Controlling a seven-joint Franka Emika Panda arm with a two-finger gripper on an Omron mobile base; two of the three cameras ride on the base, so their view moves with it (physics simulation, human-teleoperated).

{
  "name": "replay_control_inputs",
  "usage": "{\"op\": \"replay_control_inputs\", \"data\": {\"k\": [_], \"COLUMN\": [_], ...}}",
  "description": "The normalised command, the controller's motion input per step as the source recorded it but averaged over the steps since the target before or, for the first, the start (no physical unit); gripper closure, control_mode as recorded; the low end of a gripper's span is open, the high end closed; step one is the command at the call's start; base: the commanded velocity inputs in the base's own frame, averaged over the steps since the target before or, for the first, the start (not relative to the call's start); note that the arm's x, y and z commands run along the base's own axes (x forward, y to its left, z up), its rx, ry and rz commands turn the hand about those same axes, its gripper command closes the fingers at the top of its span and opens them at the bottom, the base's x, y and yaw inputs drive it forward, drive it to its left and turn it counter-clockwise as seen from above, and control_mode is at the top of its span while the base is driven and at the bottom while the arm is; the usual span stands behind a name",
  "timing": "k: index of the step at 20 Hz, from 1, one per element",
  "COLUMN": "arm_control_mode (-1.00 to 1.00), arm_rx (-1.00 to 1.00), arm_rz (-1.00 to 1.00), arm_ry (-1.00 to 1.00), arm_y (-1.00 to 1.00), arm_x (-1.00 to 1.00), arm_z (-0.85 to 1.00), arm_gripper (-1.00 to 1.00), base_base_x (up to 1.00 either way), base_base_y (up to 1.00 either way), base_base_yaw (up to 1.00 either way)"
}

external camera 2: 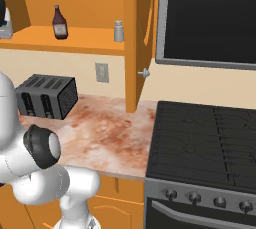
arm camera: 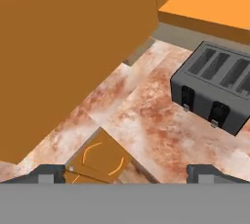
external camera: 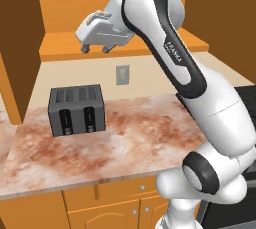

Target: Move the ketchup and shaker from the cabinet to the dining counter.

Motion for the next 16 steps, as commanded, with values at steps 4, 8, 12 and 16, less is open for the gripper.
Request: {"op": "replay_control_inputs", "data": {"k": [4,8,12,16], "arm_control_mode": [-1.0,-1.0,-1.0,-1.0], "arm_rx": [-0.13,-0.13,-0.14,-0.09], "arm_rz": [-0.01,0.0,-0.1,-0.24], "arm_ry": [-0.3,-0.35,-0.29,-0.16], "arm_y": [-0.75,-0.73,-0.58,-0.38], "arm_x": [0.0,0.0,0.15,0.35], "arm_z": [-0.27,-0.29,-0.18,-0.02], "arm_gripper": [-1.0,-1.0,-1.0,-1.0], "base_base_x": [0.0,0.0,0.0,0.0], "base_base_y": [0.0,0.0,0.0,0.0], "base_base_yaw": [0.0,0.0,0.0,0.0]}}
